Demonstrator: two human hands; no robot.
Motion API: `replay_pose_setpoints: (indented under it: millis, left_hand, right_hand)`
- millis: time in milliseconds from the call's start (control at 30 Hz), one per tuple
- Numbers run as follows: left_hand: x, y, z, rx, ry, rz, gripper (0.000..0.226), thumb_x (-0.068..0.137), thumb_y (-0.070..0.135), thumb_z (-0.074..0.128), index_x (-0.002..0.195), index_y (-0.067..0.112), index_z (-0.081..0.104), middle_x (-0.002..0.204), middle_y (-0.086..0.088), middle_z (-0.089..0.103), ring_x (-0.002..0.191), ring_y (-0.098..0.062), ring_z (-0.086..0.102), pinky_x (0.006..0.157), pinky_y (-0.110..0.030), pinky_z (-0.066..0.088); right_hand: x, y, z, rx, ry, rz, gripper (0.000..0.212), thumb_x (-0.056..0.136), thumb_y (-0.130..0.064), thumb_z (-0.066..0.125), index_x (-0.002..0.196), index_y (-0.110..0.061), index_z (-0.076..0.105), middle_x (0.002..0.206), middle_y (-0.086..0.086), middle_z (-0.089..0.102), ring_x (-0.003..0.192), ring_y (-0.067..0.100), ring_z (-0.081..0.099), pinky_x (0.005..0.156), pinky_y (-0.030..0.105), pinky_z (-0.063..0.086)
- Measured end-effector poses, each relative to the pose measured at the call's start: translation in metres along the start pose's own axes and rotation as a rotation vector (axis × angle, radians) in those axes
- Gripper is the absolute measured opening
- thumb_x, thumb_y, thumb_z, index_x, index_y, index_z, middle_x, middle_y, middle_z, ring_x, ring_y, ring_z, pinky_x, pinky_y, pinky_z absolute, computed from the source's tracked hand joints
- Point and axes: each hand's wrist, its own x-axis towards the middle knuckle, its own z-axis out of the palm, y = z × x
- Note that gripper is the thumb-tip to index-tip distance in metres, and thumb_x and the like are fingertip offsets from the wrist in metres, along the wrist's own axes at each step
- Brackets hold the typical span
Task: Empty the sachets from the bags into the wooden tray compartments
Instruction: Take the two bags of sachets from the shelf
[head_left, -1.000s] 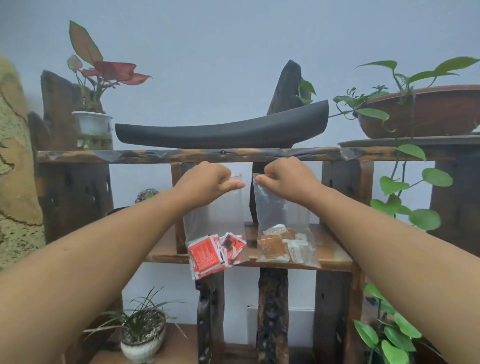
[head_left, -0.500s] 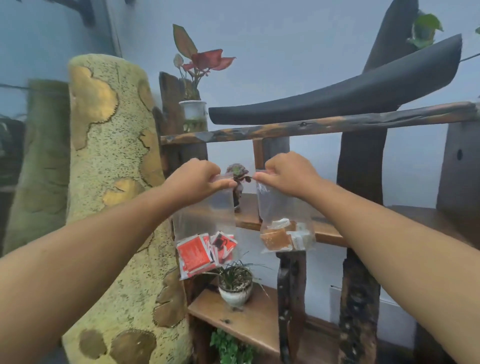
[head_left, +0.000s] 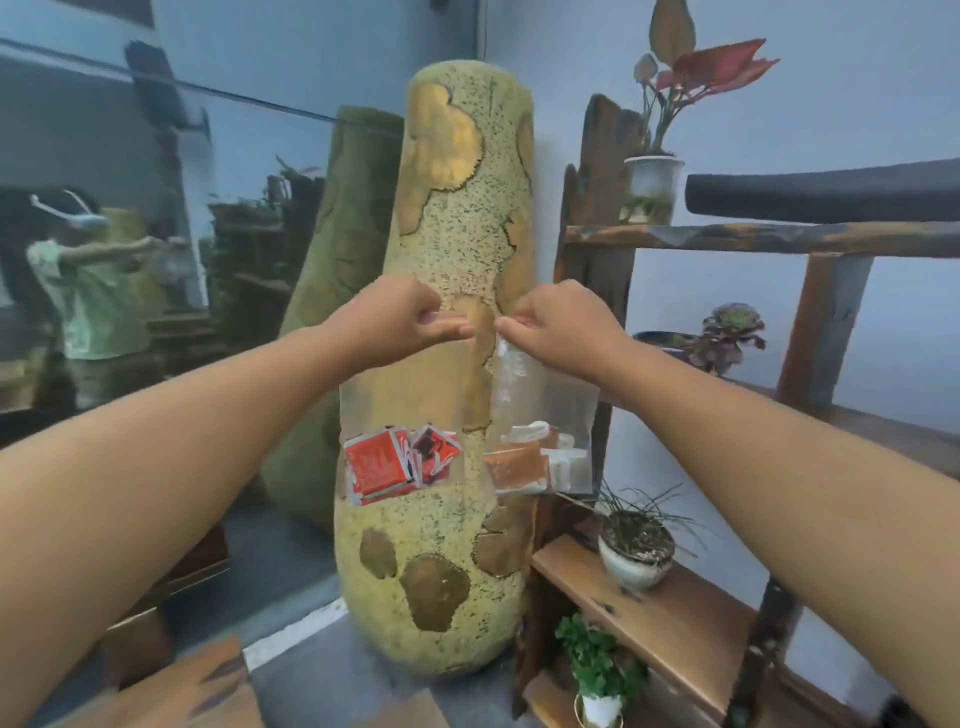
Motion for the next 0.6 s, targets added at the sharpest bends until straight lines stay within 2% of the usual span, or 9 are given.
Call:
replay_pose_setpoints:
  millis: [100,200,300,367,467,600]
  left_hand:
    - [-0.038,-0.062,-0.019,0.011,-0.010,-0.078,0.079,0.076,0.075,0.051,0.067,-0.003,0.055,0.057,-0.009,0.049,0.052,-0.022,0.041,0.052,-0.034,0.034]
    - [-0.081,-0.118,-0.041,0.002,-0.003,-0.155,0.075,0.079,0.072,0.054,0.061,0.000,0.049,0.053,-0.007,0.045,0.050,-0.021,0.038,0.052,-0.033,0.033]
    - [-0.128,-0.165,-0.066,0.015,0.007,-0.220,0.069,0.078,0.074,0.052,0.056,0.011,0.035,0.051,-0.002,0.032,0.050,-0.019,0.029,0.051,-0.031,0.027]
    - [-0.161,-0.192,-0.083,0.044,0.009,-0.273,0.070,0.077,0.076,0.049,0.056,0.012,0.032,0.052,-0.003,0.029,0.051,-0.019,0.027,0.052,-0.032,0.026]
    - [-0.211,-0.227,-0.111,0.085,0.024,-0.394,0.067,0.084,0.068,0.055,0.057,0.011,0.033,0.054,-0.006,0.030,0.052,-0.020,0.027,0.052,-0.032,0.024]
    - [-0.282,-0.254,-0.154,0.172,0.054,-0.566,0.065,0.085,0.063,0.060,0.055,0.012,0.033,0.053,-0.005,0.033,0.051,-0.020,0.030,0.052,-0.032,0.027]
  right_hand:
    - [0.028,-0.064,0.030,0.042,-0.021,-0.040,0.051,0.094,-0.043,0.052,0.053,-0.016,0.039,0.051,0.002,0.044,0.051,0.023,0.044,0.049,0.034,0.034]
    - [0.052,-0.132,0.060,0.048,-0.045,-0.108,0.049,0.095,-0.043,0.050,0.054,-0.017,0.041,0.053,0.002,0.047,0.054,0.024,0.047,0.051,0.035,0.037]
    - [0.073,-0.201,0.088,0.122,-0.056,-0.180,0.050,0.095,-0.042,0.050,0.052,-0.018,0.038,0.052,0.000,0.043,0.050,0.020,0.042,0.047,0.031,0.026]
    - [0.083,-0.245,0.102,0.158,-0.050,-0.232,0.051,0.095,-0.042,0.050,0.051,-0.019,0.039,0.050,-0.001,0.043,0.049,0.018,0.042,0.047,0.030,0.021]
    - [0.096,-0.308,0.120,0.226,-0.052,-0.321,0.052,0.095,-0.041,0.050,0.050,-0.017,0.038,0.050,-0.002,0.043,0.049,0.016,0.041,0.047,0.029,0.018]
    - [0.108,-0.384,0.139,0.314,-0.047,-0.453,0.052,0.094,-0.042,0.049,0.051,-0.015,0.041,0.052,0.000,0.046,0.057,0.025,0.048,0.047,0.029,0.023]
